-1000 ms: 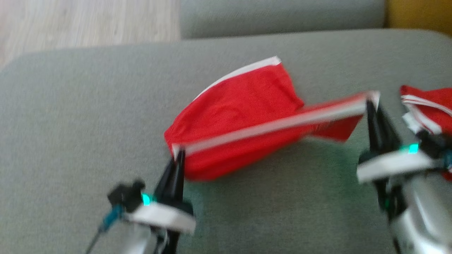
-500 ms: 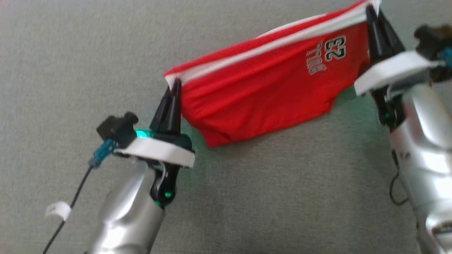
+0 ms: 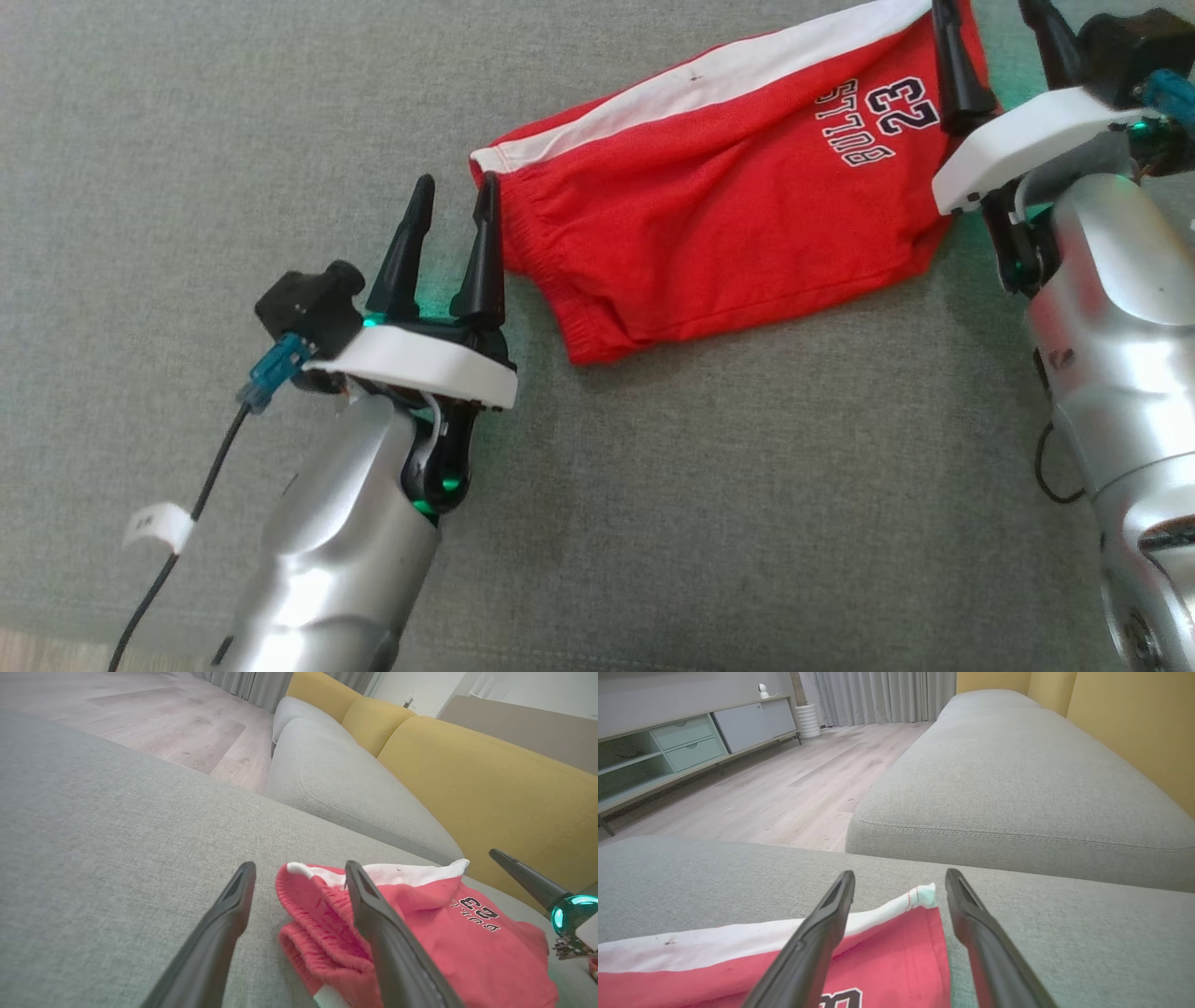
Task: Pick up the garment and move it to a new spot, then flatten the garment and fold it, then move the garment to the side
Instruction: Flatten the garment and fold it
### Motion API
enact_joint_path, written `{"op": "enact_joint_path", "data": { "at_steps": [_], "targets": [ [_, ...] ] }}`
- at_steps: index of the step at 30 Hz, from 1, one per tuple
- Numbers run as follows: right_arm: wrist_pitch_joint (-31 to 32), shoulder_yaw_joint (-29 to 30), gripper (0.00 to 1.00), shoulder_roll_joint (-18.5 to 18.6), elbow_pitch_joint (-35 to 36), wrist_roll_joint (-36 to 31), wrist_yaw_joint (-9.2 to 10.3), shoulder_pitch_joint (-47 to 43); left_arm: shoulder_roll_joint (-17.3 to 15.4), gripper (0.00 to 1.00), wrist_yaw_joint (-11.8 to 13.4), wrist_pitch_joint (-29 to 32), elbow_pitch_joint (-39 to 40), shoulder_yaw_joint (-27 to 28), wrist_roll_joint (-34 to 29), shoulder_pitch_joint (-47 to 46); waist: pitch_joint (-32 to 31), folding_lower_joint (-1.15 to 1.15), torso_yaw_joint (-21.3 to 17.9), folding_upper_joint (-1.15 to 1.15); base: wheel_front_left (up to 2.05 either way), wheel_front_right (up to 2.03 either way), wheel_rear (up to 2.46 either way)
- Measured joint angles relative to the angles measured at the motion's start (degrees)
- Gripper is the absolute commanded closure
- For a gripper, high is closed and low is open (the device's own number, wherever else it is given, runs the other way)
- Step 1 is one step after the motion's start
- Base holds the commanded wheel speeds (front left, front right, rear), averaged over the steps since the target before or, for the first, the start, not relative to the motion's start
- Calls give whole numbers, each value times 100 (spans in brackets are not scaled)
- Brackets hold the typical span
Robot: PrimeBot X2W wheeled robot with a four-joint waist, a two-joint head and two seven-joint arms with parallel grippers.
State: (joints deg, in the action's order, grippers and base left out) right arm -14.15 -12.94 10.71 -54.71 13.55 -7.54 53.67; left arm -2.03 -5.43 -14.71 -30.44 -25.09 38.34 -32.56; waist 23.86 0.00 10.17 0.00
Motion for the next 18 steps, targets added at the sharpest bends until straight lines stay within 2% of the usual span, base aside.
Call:
{"op": "enact_joint_path", "data": {
  "at_steps": [9, 18],
  "targets": [
    [-7, -85, 0, 60, -266, 110, 0, -315, 5, 0, 283, 0, 126, 348, -292, 570, -279, 0, -51, 0, 0, 0, 0],
    [424, -285, 0, -1, -1004, 402, 0, -755, 1, 0, 347, 0, 215, 510, -572, 1015, -599, -1, 26, 0, 0, 0, 0]
  ]
}}
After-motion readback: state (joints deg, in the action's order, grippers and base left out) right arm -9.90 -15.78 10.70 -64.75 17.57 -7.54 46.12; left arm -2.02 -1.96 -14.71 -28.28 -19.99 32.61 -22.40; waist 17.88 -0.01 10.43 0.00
